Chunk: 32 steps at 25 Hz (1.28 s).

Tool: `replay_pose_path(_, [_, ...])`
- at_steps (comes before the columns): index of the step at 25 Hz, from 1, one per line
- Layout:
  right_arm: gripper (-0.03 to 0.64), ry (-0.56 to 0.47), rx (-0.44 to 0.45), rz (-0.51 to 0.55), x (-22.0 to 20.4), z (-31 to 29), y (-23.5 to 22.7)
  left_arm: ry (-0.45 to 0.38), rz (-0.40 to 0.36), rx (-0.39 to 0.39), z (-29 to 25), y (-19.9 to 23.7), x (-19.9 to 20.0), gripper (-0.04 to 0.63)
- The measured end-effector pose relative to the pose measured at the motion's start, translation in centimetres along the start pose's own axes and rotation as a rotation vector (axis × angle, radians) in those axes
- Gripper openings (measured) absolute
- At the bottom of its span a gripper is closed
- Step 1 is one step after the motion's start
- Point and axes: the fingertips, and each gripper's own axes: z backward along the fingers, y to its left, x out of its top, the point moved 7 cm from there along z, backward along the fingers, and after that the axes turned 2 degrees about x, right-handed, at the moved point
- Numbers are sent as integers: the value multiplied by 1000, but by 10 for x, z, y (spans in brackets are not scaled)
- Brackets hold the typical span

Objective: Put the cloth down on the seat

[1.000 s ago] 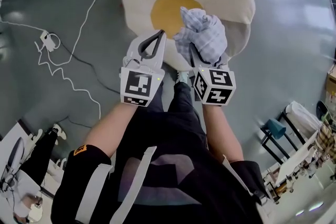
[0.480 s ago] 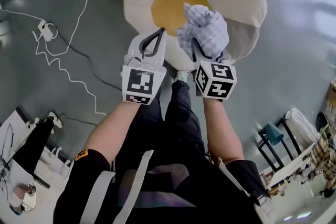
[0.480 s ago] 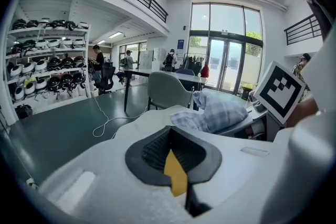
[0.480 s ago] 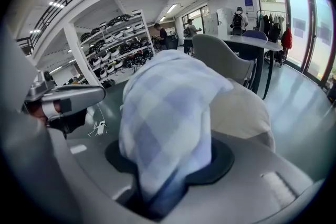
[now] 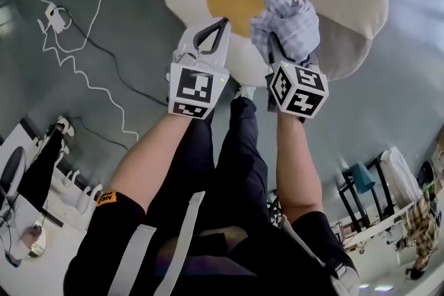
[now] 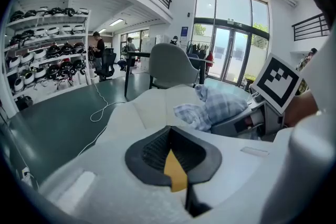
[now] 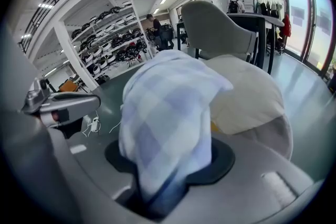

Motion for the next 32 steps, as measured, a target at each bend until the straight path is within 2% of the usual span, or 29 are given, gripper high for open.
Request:
replay_pose_path(6, [220, 50, -4, -14, -21, -51, -14, 5, 14, 0, -40, 17, -33, -2])
replay_pose_path(12, [225, 78, -1, -27, -34, -81, -40, 29, 19, -15, -81, 14, -55, -2])
replay_pose_path(23, [232, 102, -24, -45, -67, -157, -58, 70, 3, -35, -128, 41, -114, -2])
replay_pose_path(32, [244, 132, -47, -16, -95, -206, -71, 91, -12, -47, -154, 49, -155, -2])
